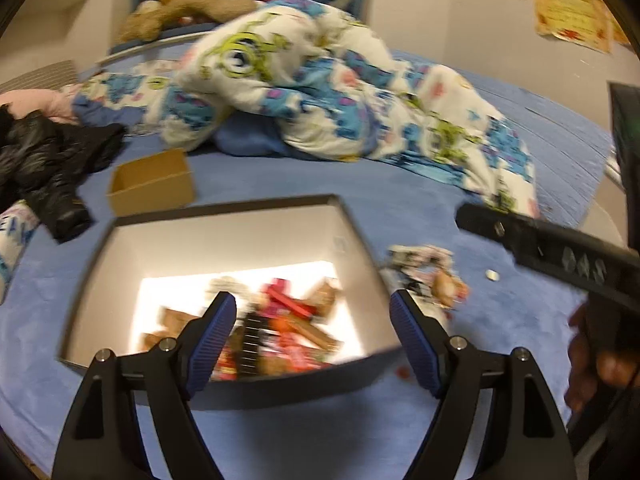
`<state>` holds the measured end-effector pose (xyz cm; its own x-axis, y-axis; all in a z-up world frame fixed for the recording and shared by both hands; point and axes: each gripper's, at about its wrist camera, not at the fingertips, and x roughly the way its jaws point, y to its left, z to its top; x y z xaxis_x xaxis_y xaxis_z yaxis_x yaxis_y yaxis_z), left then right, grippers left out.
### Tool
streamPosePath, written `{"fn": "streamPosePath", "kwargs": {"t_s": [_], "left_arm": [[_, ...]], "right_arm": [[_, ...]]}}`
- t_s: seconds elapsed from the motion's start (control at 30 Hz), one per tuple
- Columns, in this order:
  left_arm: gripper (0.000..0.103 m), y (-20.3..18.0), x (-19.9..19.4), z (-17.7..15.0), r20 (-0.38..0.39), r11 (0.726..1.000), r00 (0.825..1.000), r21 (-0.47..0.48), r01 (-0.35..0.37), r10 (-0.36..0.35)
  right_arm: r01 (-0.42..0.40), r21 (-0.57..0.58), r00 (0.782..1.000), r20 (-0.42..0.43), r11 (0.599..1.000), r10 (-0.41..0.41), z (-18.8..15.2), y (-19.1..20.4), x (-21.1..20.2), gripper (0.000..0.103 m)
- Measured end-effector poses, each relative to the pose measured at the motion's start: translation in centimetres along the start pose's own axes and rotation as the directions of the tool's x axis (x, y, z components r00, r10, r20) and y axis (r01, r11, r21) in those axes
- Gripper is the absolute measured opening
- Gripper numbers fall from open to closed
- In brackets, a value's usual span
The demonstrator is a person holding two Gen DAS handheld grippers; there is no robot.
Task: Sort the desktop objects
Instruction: 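Move both tools back to the pile, right tool toward the white disc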
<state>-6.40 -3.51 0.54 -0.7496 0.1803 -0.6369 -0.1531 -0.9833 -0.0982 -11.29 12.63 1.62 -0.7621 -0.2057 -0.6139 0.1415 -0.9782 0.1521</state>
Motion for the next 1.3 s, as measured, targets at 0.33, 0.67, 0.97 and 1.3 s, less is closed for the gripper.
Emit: {"fn": "streamPosePath", "kwargs": {"t_s": [0.33,0.67,0.97,1.3], "left_arm": [[0.08,-10.0,2.6,-1.8,-0.06,0.987,0.992,0.107,0.117,-0.111],[0.08,-13.1,4.9,-3.2,-0.086,0.985,0.99,0.124,0.122,-0.112],[0.08,-13.5,6.8,-6.8,-0.127,0.986,0.987,0.117,0.115,-0.1],[0.08,-13.5,8.5,-8.6,-0.165,0.985,0.977,0.092,0.148,-0.132]], "right_arm": [[0.132,0.092,0.991,0.009,0.987,-0.134,-1.1,-9.6,-2.9,0.073],[0.214,0.119,0.977,-0.013,0.97,-0.214,-3.0,-16.4,-2.0,0.073],[0.237,0.11,0.97,-0.088,0.965,-0.228,-6.5,-20.9,6.0,0.073],[0.284,0.148,0.953,-0.148,0.947,-0.263,-8.8,-24.5,11.2,0.073]]}}
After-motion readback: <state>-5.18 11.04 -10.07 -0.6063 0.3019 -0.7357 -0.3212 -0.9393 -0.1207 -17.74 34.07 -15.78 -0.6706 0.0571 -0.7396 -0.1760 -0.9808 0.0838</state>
